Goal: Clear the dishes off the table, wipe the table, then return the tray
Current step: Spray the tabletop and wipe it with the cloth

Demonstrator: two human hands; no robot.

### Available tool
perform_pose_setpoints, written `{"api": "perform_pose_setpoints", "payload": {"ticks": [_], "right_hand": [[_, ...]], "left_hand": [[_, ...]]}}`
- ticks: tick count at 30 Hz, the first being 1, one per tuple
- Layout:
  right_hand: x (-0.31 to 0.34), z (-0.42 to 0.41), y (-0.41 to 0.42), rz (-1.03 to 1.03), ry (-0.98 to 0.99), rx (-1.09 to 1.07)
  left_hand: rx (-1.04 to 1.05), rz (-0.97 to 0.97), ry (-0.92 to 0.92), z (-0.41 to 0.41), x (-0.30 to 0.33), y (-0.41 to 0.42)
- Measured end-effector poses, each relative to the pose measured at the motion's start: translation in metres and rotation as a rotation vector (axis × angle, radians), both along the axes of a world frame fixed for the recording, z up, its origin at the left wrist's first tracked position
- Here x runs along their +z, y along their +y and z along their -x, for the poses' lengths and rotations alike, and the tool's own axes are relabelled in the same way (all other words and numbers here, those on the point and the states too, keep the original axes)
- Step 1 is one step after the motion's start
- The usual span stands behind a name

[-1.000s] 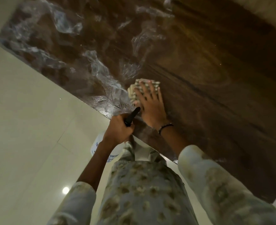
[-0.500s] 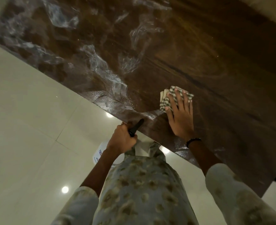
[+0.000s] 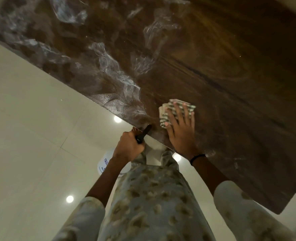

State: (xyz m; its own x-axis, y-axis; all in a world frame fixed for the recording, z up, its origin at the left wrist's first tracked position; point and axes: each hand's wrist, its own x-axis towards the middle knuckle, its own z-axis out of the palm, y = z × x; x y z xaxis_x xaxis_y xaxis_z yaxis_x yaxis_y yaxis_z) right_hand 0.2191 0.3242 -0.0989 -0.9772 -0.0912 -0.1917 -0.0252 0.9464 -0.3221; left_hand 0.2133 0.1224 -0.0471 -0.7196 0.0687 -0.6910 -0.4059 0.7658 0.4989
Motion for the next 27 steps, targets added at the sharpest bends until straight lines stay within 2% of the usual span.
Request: {"api": "perform_pose_setpoints", "payload": {"ticks": [4,8,10,15,19,23,25,27], "right_hand": [[-0.003,-0.019,-0.027,0.035,-0.038,0.223],[0.0,-0.036,0.006,0.031,-0.031,0.439],[0.002,-0.027,0.019,0.024,-0.043,0.429],[-0.001,0.026,-0.023,-0.019,-0.018,0.164],[-0.004,0.029,-0.064,-0.006,-0.022,0.296],[-0.005,0.008,-0.033,-0.003,-0.042,0.534],[-0.002,0.015,-0.015,-0.016,-0.051,0.503],[-0.002,0.029,-0.016,-0.027,-0.061,0.36]], "left_hand": [[0.094,-0.023,0.053,0.003,0.006,-0.009],[0.177,-0.038,0.12,0.007,0.015,-0.017],[0.202,-0.063,0.133,0.01,0.02,-0.021],[0.25,-0.074,0.145,0.011,0.015,-0.035],[0.243,-0.041,0.143,0.012,0.013,-0.041],[0.252,-0.052,0.134,0.017,0.011,-0.046],[0.242,-0.068,0.134,0.019,0.012,-0.049],[0.24,-0.075,0.133,0.021,0.011,-0.052]]}}
